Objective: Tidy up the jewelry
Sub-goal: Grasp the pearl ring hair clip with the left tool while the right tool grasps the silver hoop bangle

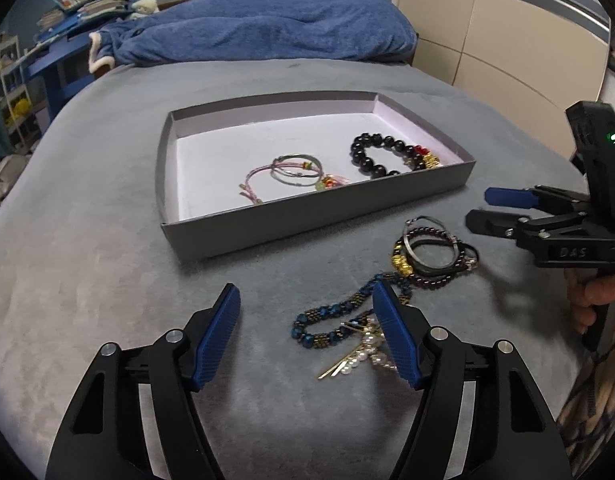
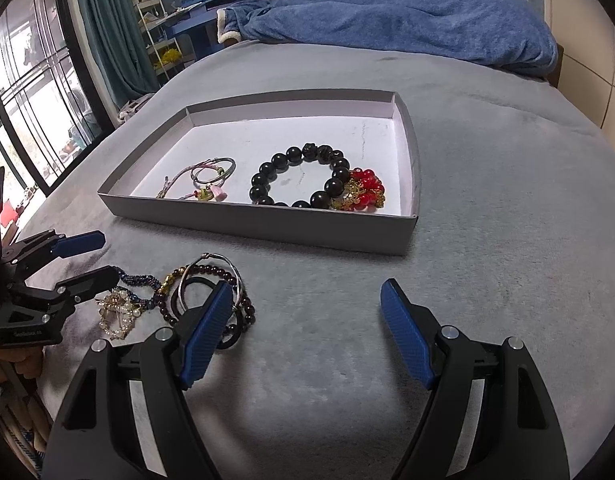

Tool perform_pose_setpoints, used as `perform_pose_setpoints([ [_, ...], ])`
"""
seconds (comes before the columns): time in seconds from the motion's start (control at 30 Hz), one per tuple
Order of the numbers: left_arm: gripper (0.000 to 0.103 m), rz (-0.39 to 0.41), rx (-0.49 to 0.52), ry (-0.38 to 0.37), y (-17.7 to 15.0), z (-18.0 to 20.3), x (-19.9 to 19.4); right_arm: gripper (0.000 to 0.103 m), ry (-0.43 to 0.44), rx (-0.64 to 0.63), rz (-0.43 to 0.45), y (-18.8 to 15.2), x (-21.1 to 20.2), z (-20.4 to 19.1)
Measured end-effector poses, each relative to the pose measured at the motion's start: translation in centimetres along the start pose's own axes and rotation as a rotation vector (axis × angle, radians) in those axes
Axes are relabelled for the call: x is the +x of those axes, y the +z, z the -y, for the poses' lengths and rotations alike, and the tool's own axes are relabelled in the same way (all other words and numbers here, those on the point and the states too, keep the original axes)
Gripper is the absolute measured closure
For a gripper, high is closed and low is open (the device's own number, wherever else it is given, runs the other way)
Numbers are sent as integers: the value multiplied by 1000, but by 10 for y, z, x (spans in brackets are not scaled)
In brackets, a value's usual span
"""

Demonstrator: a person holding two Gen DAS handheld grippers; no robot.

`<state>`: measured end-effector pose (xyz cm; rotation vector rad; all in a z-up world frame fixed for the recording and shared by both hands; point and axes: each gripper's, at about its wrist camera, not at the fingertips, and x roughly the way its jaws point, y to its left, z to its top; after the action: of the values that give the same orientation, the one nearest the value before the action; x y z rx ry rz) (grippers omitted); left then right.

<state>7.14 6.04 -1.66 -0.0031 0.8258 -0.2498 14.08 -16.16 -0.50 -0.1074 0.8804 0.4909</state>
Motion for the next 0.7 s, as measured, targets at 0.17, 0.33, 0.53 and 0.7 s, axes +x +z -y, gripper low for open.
perform_pose_setpoints([
  [0.17, 33, 1, 12, -78, -2, 9, -4, 27, 3, 0, -6, 2, 3, 0],
  [0.33, 33, -4, 67, -92, -8, 26, -6, 27, 4, 8, -10, 3, 6, 2],
  [0.53, 39, -18, 184, -68, -15, 48, -3, 27, 8, 4, -8, 3, 7, 1],
  [0.7, 51, -39, 235, -43, -20, 55, 1, 27, 12, 7, -3, 3, 7, 1],
])
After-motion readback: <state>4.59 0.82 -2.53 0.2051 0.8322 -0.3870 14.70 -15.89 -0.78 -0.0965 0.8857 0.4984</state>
